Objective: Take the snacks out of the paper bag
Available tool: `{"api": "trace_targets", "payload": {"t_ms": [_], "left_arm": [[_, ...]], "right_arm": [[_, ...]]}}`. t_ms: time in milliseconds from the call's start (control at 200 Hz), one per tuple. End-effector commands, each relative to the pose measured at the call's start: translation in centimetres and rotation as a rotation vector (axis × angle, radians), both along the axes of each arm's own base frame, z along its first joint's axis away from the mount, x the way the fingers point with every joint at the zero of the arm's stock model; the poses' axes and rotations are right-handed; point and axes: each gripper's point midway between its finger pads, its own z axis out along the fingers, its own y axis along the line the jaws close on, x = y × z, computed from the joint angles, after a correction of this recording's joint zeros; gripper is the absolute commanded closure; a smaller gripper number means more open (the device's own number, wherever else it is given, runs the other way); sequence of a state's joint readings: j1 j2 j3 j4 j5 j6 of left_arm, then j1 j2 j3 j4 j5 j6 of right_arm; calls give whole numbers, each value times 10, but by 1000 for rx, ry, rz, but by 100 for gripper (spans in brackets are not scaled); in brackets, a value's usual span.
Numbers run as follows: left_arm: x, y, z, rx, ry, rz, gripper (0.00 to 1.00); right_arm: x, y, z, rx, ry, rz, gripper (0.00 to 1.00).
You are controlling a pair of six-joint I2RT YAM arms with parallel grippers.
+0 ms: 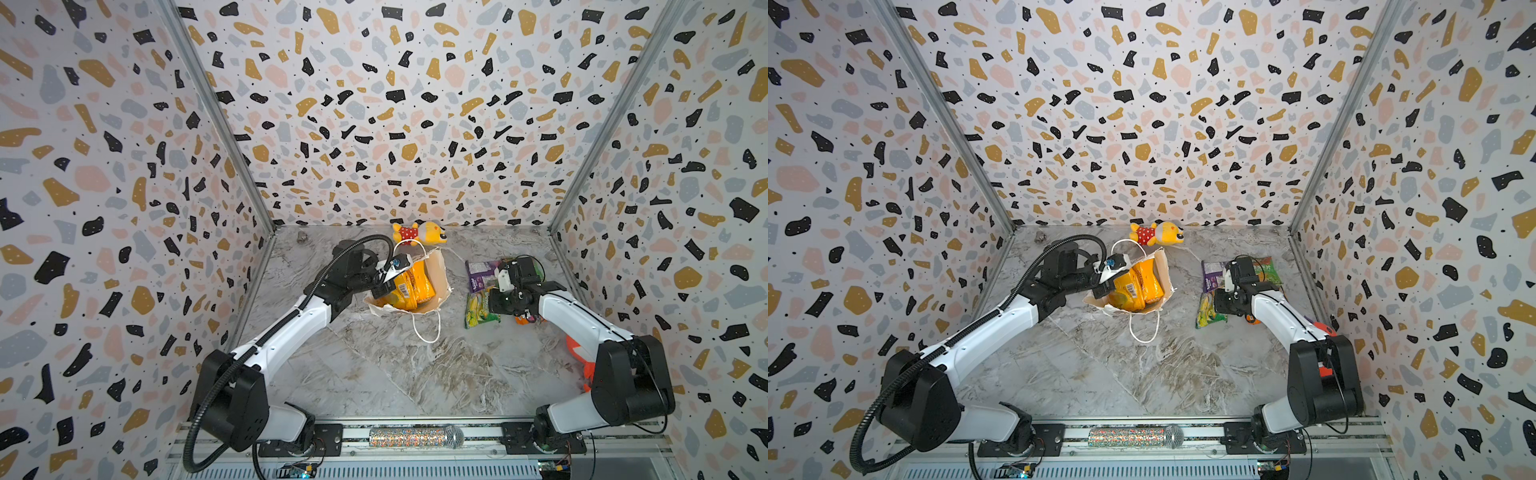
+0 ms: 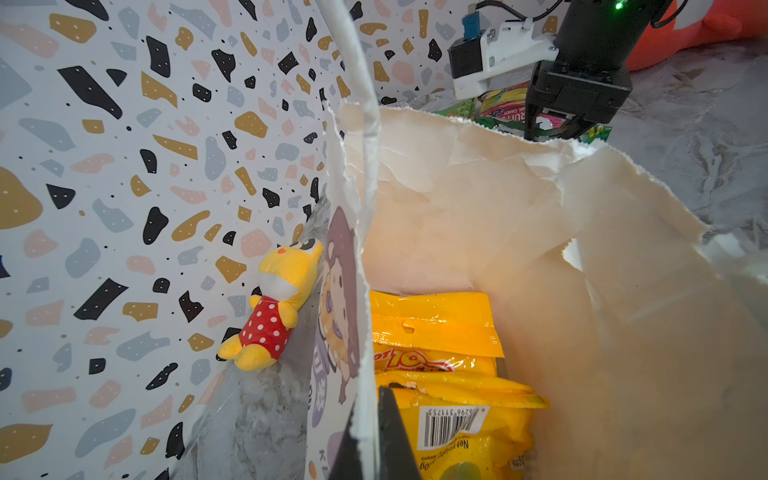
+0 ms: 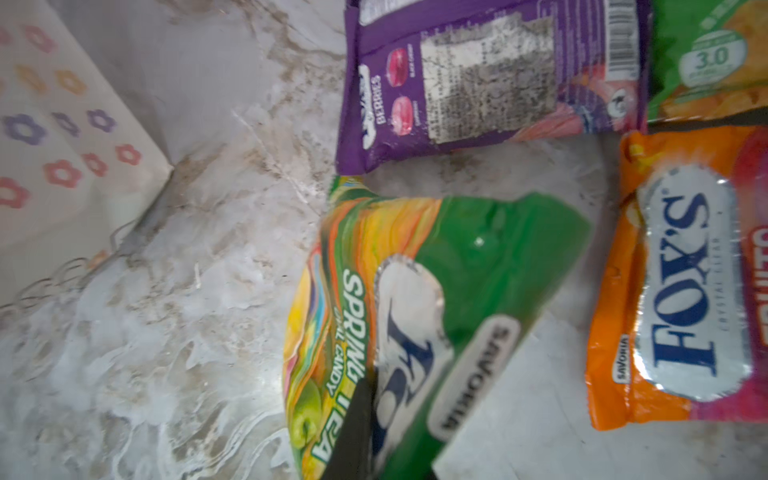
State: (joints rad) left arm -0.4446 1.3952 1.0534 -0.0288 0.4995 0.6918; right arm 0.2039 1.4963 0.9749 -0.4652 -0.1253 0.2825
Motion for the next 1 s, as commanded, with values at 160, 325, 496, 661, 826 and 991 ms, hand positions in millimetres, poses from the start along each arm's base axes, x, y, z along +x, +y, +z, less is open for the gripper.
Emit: {"api": "trace_targets", "payload": {"t_ms": [160,325,496,661,826,991], "left_arm": [[-5,-10,16,-44,-37,-51,100],[-7,-9,18,-44,-42,-51,100],[-7,-10,18,-50,-40,-55,100],[-8,-10,18,-51,-40,-52,100],[-7,-9,18,-52,-40,-52,100],[-9,-9,21,-58,-46,-51,100]], "right_arm": [[3,-19,-13,-164,65,-37,89],[7,-25,-13,-213,61,-52,82],[14,-36,-8,-283,43,-86,68],[22,-43,14,-362,-9,-120,64],[25,-33,41,-406,-68,-113,56],[20,56,49,34,-171,112,65]]}}
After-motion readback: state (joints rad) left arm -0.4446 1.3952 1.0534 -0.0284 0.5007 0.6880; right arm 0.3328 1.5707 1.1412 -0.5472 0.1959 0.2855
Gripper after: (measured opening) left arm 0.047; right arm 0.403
